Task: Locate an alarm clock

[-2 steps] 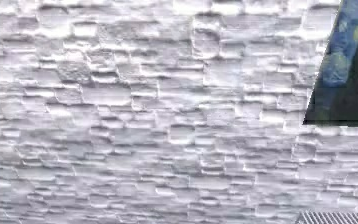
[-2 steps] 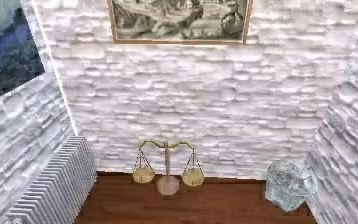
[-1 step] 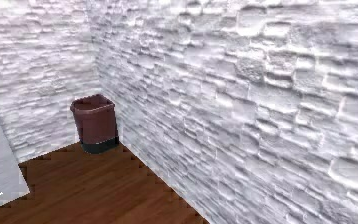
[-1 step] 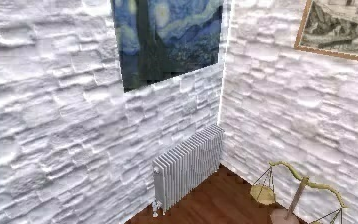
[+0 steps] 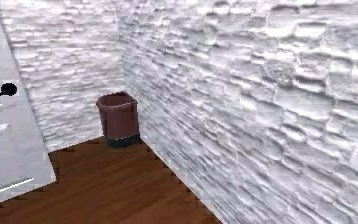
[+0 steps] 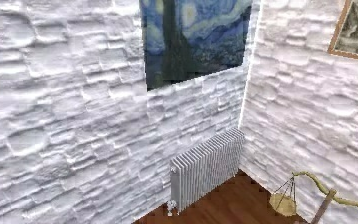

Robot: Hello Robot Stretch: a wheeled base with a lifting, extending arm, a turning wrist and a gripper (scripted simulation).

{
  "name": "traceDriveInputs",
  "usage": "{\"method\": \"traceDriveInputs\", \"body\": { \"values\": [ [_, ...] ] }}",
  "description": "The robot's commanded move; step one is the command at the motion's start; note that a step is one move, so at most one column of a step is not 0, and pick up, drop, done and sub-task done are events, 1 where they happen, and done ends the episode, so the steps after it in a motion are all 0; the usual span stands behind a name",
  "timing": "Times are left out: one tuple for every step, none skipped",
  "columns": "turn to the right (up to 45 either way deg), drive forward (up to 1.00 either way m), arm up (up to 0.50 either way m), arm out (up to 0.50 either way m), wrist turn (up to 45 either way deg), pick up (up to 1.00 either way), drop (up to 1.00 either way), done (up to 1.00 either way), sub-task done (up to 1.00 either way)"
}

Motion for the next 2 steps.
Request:
{"method": "traceDriveInputs", "body": {
  "values": [
    [0.0,0.55,0.00,0.00,0.0,0.00,0.00,0.00,0.00],
    [-30.0,0.00,0.00,0.00,0.0,0.00,0.00,0.00,0.00]
  ]
}}
